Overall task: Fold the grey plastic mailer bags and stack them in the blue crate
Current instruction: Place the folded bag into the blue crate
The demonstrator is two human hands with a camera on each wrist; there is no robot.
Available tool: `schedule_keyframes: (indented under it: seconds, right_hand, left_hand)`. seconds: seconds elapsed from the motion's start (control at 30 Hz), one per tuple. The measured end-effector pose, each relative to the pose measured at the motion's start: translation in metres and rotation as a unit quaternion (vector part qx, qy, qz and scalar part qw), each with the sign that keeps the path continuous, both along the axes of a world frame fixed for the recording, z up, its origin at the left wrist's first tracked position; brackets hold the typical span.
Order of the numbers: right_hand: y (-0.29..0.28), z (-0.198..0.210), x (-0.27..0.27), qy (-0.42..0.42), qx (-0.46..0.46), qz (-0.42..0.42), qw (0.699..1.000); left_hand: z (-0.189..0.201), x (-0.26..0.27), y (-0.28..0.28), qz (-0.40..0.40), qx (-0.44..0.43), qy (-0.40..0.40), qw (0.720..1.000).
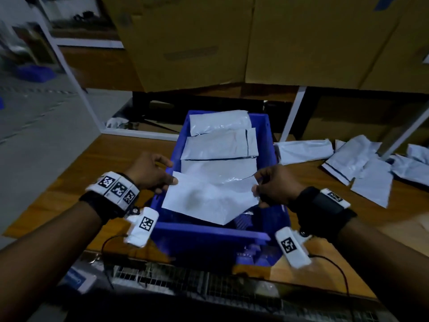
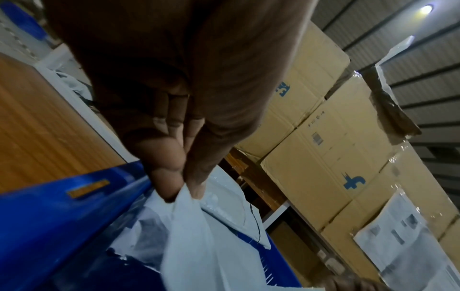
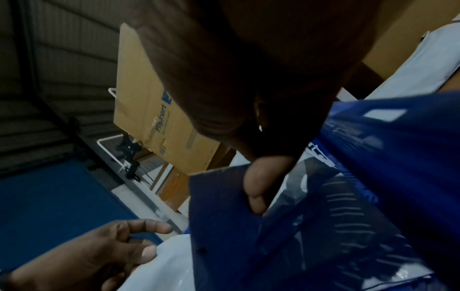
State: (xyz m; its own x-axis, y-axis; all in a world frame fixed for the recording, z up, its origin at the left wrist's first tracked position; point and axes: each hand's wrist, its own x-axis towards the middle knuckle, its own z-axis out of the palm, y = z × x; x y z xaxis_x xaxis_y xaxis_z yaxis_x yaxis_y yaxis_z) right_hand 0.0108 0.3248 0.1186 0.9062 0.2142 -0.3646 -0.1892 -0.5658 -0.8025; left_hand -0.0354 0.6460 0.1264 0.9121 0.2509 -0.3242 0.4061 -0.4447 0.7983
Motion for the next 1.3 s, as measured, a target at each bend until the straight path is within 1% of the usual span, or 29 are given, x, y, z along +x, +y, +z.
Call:
schedule_keyframes:
  seconds: [0.17, 0.27, 0.4, 0.43, 0.53, 0.6, 0.77, 0.87, 0.93, 1.0, 1.07, 1.13, 1.2, 1.3]
  right_hand:
    - [0.014, -0.016, 0.015, 0.027, -0.070, 0.008, 0.997]
    - [0.025, -0.022, 0.022, 0.038, -0.115, 0.034, 0.992]
    - [0.034, -0.026, 0.027, 0.070, -0.119, 0.036, 0.990]
    - [0.037, -0.025, 0.027, 0.073, -0.124, 0.035, 0.989]
    - [0.039, -0.030, 0.032, 0.043, -0.191, 0.058, 0.979]
    - [0.040, -0.030, 0.034, 0.053, -0.196, 0.054, 0.978]
    - [0.040, -0.035, 0.039, 0.097, -0.190, 0.078, 0.974]
    - [0.040, -0.038, 0.040, 0.114, -0.202, 0.071, 0.970]
    - [0.040, -0.039, 0.041, 0.119, -0.223, 0.078, 0.964]
    - [0.039, -0.040, 0.043, 0.112, -0.261, 0.106, 0.953]
    - [0.042, -0.041, 0.042, 0.121, -0.274, 0.122, 0.946]
    - [0.045, -0.038, 0.041, 0.100, -0.334, 0.161, 0.924]
    - [0.046, -0.034, 0.039, 0.081, -0.344, 0.159, 0.922]
    - [0.046, -0.030, 0.039, 0.090, -0.337, 0.160, 0.923]
  left_hand:
    - [-0.012, 0.016, 0.008, -0.035, 0.022, 0.009, 0.999]
    - [-0.015, 0.020, 0.013, -0.049, 0.019, -0.001, 0.999]
    - [-0.012, 0.021, 0.017, -0.067, 0.031, -0.031, 0.997]
    - [-0.011, 0.021, 0.019, -0.068, 0.027, -0.037, 0.997]
    - [-0.012, 0.023, 0.025, -0.068, 0.010, -0.042, 0.997]
    - [-0.015, 0.023, 0.028, -0.067, 0.004, -0.047, 0.997]
    - [-0.020, 0.022, 0.028, -0.071, -0.005, -0.062, 0.996]
    - [-0.022, 0.024, 0.029, -0.077, 0.001, -0.066, 0.995]
    - [-0.022, 0.024, 0.029, -0.088, 0.009, -0.066, 0.994]
    - [-0.022, 0.024, 0.030, -0.094, 0.011, -0.068, 0.993]
    - [-0.022, 0.023, 0.032, -0.099, 0.006, -0.071, 0.993]
    - [-0.023, 0.022, 0.033, -0.102, 0.002, -0.073, 0.992]
    - [-0.023, 0.022, 0.034, -0.104, -0.001, -0.072, 0.992]
    - [-0.024, 0.022, 0.035, -0.105, -0.006, -0.073, 0.992]
